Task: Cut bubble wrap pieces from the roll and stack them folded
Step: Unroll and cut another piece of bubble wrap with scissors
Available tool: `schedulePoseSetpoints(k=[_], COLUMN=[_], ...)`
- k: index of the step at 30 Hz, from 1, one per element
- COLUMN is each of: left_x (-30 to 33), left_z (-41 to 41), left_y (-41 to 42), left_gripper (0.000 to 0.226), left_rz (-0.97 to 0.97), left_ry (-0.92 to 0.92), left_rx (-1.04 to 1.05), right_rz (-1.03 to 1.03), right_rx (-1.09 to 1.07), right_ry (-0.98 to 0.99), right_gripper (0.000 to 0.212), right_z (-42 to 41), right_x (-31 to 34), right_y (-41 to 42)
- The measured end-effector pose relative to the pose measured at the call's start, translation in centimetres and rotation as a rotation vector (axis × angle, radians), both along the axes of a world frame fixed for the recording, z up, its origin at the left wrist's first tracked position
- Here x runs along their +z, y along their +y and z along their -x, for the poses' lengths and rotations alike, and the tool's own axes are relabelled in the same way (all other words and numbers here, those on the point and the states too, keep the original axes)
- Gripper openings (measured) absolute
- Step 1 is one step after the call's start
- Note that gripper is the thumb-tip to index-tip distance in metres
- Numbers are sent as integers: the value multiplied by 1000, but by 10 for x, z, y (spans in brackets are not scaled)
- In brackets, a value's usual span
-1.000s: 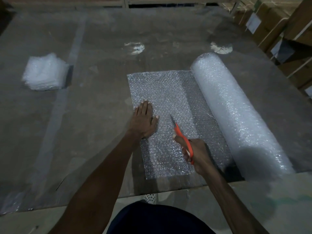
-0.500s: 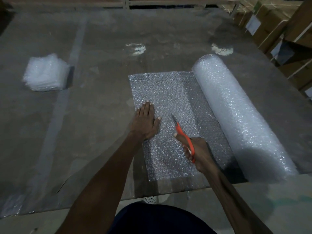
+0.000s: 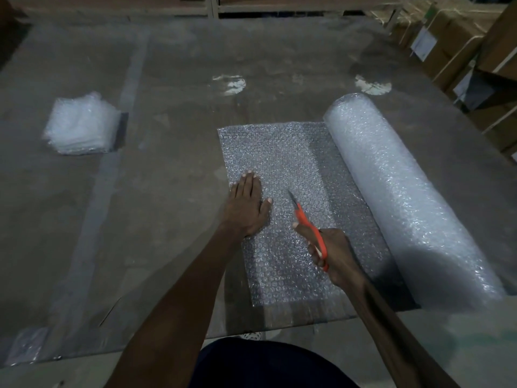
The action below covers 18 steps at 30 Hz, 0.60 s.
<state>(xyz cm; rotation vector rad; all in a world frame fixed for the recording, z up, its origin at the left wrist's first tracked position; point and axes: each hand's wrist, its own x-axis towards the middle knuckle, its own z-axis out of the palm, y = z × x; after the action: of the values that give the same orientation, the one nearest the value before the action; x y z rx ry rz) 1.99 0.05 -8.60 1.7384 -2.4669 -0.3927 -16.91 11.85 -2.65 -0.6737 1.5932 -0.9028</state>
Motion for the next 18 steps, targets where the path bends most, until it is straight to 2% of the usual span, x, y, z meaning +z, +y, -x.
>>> schedulePoseSetpoints(k=[18], left_x=[-3], left_z=[-1], left_y=[0], left_gripper=[72], left_rz=[6], left_ry=[16], left_rx=[1], right_rz=[16], right_rx=[4], right_ry=[-28], right_gripper=[37], right_z=[-6], right_x=[1], right_y=[-15])
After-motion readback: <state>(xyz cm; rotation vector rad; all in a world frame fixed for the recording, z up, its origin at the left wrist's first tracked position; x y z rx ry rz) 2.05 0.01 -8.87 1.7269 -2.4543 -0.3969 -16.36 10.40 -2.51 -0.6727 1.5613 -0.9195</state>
